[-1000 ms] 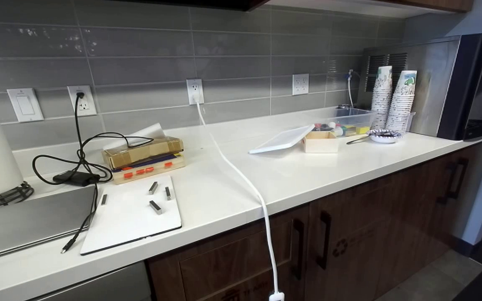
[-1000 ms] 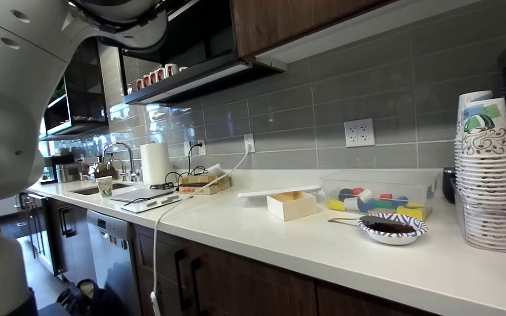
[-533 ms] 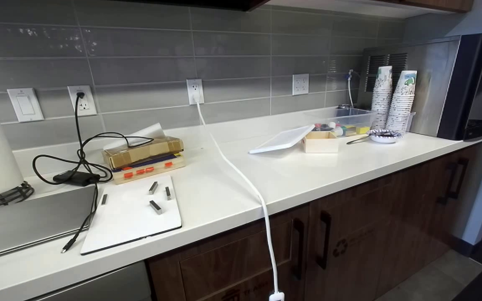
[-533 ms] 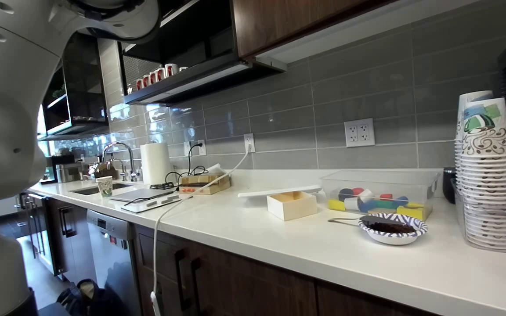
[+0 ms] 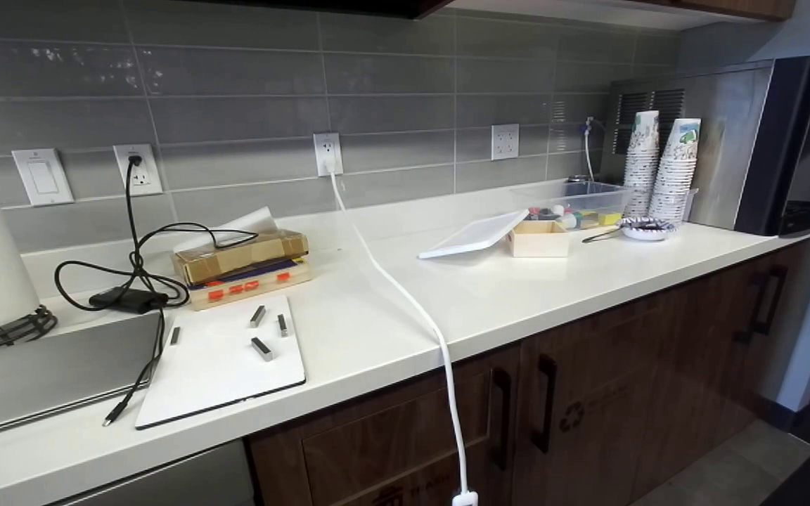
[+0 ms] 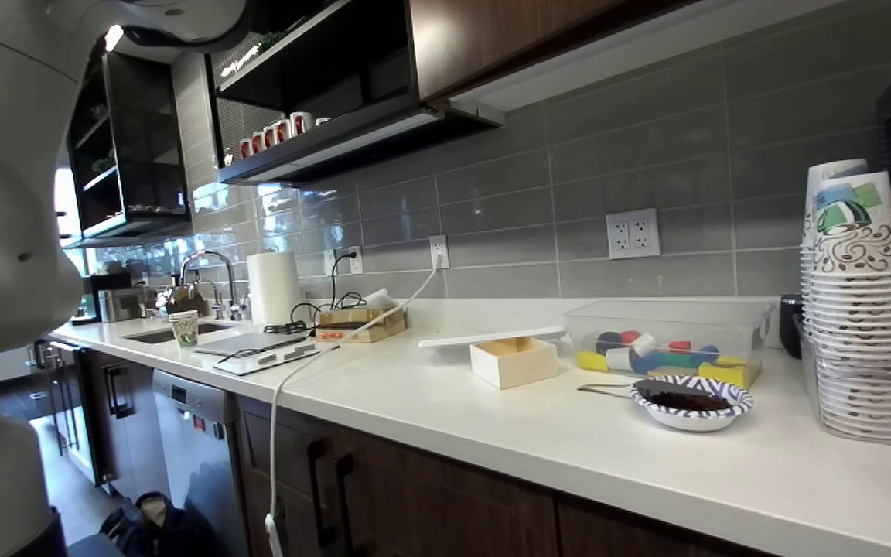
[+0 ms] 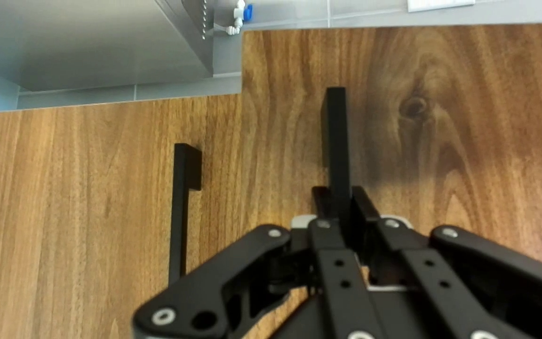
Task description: Partially open the cupboard's left door, then close it
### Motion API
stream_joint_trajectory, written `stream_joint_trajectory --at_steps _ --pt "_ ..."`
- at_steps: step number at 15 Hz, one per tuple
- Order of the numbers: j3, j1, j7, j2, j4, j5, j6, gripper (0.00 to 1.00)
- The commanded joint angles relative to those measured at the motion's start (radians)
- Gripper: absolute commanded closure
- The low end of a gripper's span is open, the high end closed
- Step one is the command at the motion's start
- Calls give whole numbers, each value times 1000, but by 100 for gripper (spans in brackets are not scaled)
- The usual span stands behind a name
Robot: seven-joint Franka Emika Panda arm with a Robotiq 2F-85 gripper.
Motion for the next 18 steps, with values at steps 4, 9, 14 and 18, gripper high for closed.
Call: stream_joint_trajectory --at_steps 4,9,14,18 --pt "-25 22 0 -257 -329 -18 151 97" --pt "-16 48 26 -407 -573 -69 278 97" --pt "10 44 77 -579 -823 -122 413 97" --pt "-87 164 121 -740 -1023 -186 492 97"
